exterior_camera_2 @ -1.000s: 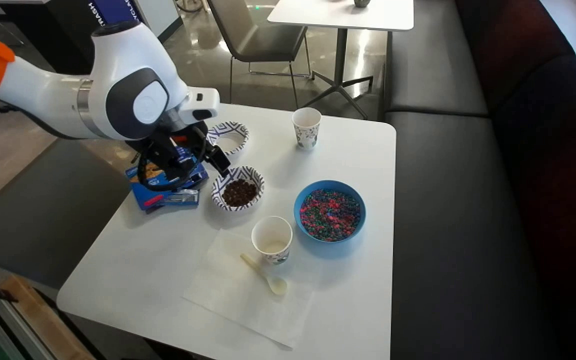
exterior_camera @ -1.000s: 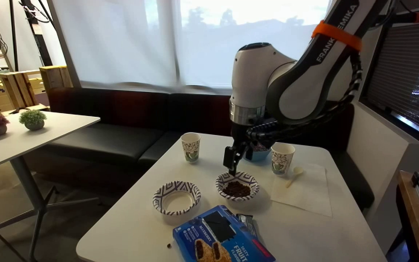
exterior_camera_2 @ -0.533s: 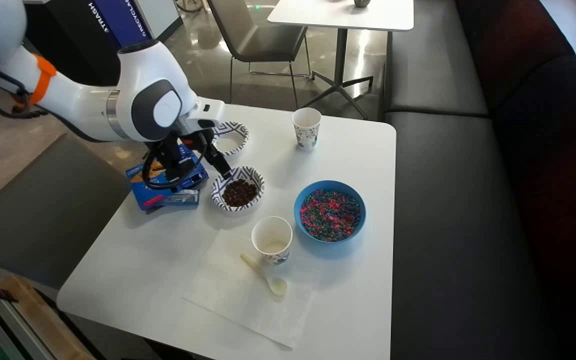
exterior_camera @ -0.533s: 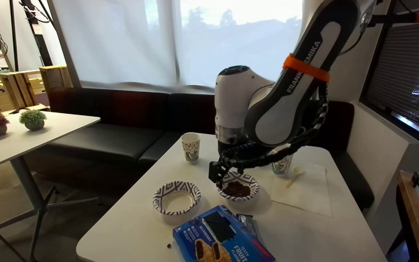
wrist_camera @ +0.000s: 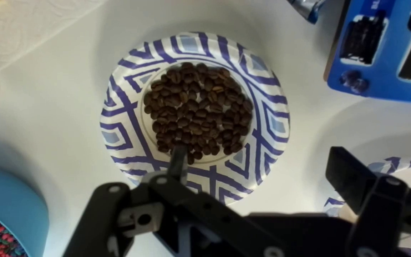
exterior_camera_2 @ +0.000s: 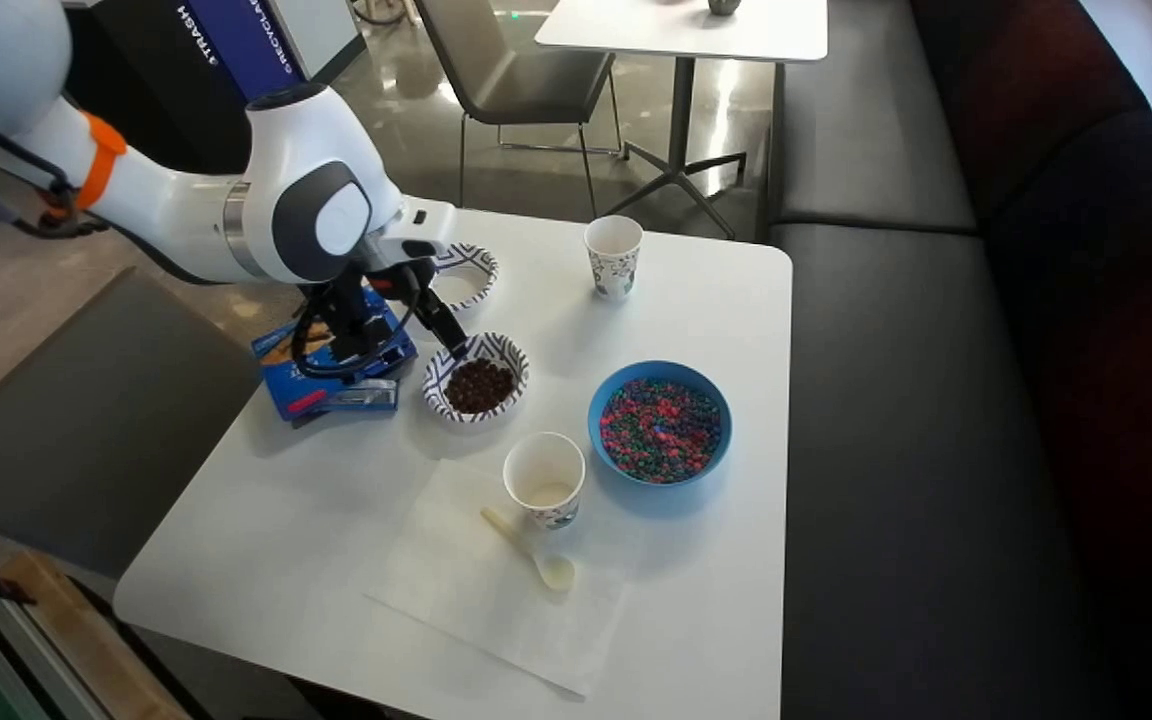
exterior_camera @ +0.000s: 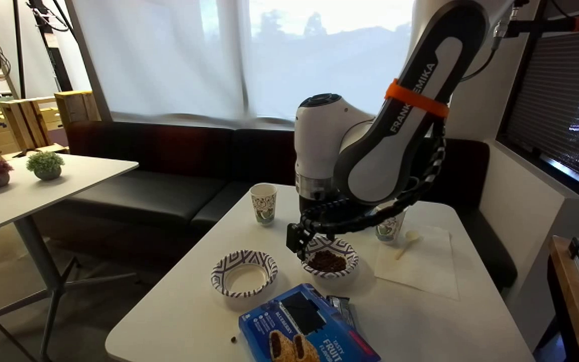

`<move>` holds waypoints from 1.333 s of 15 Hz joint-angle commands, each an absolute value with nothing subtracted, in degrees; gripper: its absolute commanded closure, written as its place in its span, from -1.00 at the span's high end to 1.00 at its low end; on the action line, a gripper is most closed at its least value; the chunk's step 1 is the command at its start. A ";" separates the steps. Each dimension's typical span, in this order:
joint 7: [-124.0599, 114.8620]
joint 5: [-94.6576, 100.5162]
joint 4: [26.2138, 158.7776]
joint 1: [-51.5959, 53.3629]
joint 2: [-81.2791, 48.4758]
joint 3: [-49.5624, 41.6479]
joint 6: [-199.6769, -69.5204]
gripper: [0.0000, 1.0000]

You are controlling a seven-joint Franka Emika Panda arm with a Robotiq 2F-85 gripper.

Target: Pour the white plate's contents into the cup to the right

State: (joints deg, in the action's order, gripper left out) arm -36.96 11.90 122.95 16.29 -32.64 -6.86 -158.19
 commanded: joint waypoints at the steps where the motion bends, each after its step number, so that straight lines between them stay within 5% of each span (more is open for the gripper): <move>1: -35.86 11.38 121.38 18.33 -34.18 -8.47 -155.72 1.00; 17: -33.85 12.35 109.74 22.06 -45.55 -10.44 -151.74 1.00; 20: -34.37 12.09 108.82 22.99 -46.40 -10.71 -151.02 0.41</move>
State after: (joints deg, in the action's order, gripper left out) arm -33.66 12.84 111.08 21.31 -44.51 -9.83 -152.90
